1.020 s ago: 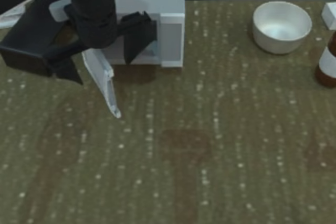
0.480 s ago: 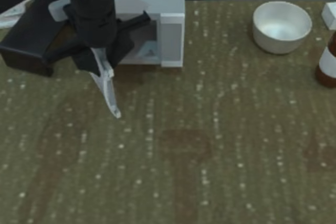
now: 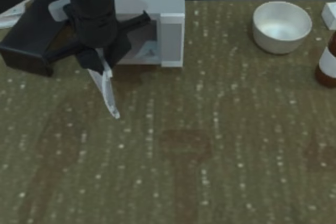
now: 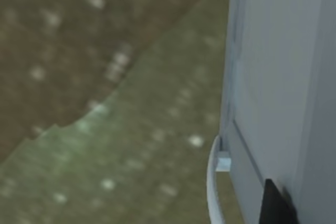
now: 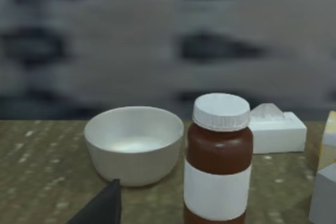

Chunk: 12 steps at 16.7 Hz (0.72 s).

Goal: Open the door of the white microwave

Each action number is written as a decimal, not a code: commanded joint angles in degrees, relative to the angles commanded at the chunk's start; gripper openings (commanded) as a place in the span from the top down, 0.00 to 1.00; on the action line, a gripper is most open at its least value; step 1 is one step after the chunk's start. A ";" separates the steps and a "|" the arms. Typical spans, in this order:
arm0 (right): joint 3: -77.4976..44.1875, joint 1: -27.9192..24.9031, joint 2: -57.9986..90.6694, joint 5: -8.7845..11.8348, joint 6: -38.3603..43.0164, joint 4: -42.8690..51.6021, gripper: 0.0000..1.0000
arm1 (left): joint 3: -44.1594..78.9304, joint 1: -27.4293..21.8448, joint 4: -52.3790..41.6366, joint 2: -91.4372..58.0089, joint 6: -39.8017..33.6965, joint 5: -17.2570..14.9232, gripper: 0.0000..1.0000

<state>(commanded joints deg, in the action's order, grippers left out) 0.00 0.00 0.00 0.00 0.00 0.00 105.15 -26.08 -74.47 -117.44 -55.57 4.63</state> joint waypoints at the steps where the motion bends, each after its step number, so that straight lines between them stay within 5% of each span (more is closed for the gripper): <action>1: 0.00 0.00 0.00 0.00 0.00 0.00 0.00 | 0.00 0.00 0.00 0.00 0.00 0.00 1.00; 12: 0.00 0.00 0.00 0.00 0.00 0.00 0.00 | 9.66 1.83 -9.63 -3.26 2.64 -4.76 1.00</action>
<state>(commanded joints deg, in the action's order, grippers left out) 0.00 0.00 0.00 0.00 0.00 0.00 114.81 -24.25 -84.11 -120.70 -52.93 -0.13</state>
